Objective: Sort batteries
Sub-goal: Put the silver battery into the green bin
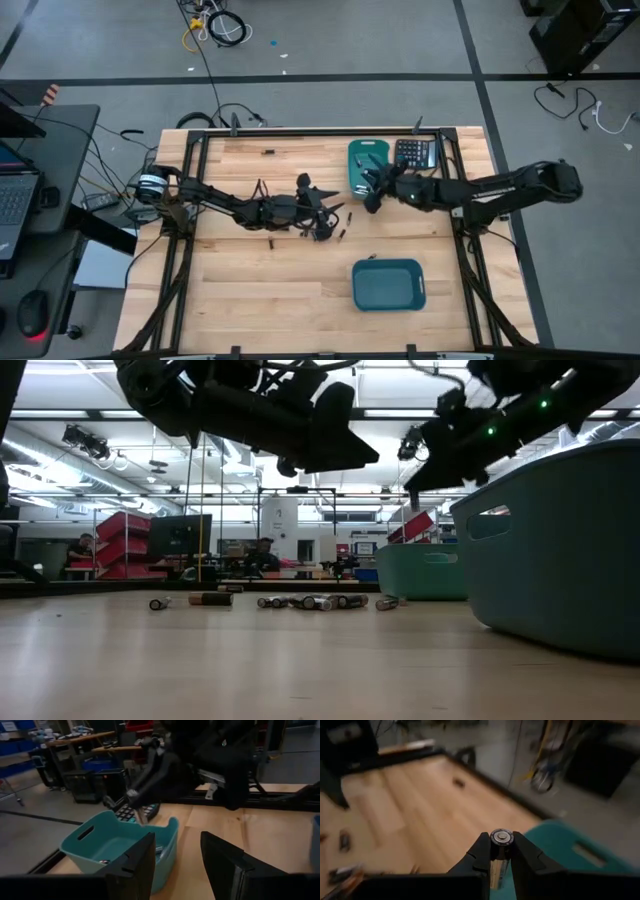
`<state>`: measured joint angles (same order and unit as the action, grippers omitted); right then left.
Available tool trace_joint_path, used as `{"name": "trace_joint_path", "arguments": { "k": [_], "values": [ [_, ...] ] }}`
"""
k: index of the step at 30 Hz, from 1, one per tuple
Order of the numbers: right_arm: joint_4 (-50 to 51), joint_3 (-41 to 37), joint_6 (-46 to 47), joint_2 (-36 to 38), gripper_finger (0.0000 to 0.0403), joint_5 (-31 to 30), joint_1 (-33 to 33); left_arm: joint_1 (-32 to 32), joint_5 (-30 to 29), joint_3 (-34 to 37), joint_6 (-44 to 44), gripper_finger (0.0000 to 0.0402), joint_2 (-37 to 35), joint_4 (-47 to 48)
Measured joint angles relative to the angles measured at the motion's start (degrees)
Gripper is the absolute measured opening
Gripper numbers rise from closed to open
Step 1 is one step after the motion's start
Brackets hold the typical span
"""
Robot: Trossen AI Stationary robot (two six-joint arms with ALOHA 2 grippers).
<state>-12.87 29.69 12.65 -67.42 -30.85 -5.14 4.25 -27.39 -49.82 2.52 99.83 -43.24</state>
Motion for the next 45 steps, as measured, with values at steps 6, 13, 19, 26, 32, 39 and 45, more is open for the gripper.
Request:
{"name": "trace_joint_path", "arguments": {
  "k": [6, 13, 19, 26, 32, 39, 45],
  "values": [
    [8.0, 0.0, 4.8, 0.5, 0.0040, 13.8, -7.7, 0.0, -0.6, 0.0, 0.0, 0.0159, 0.0, 0.8],
    [17.3, 0.0, 7.0, 0.5, 0.0040, 14.6, -11.9, 0.0, -0.6, 0.0, -0.8, 0.0159, 0.0, 2.4],
    [19.9, 0.0, 8.0, 0.5, 0.0040, 18.5, -12.7, 0.0, -0.6, 0.0, -1.2, 0.0159, 0.0, 2.5],
    [22.4, 0.0, 8.2, 0.5, 0.0051, 19.0, -12.7, 0.0, -0.6, 0.0, -1.4, 0.0159, 0.0, 2.6],
    [22.4, 0.0, 8.2, 0.5, 0.0083, 19.0, -12.7, 0.0, -0.6, 0.0, -1.6, 0.0159, 0.0, 3.6],
    [21.4, 0.0, 8.2, 0.5, 0.0094, 19.0, -12.7, 0.0, -0.3, 0.0, -3.1, 0.0159, 0.0, 8.9],
    [17.6, 0.0, 7.8, 0.5, 0.0094, 18.9, -12.7, 1.2, 1.6, 0.0, -3.3, 0.0158, 0.0, 18.2]
  ]
}}
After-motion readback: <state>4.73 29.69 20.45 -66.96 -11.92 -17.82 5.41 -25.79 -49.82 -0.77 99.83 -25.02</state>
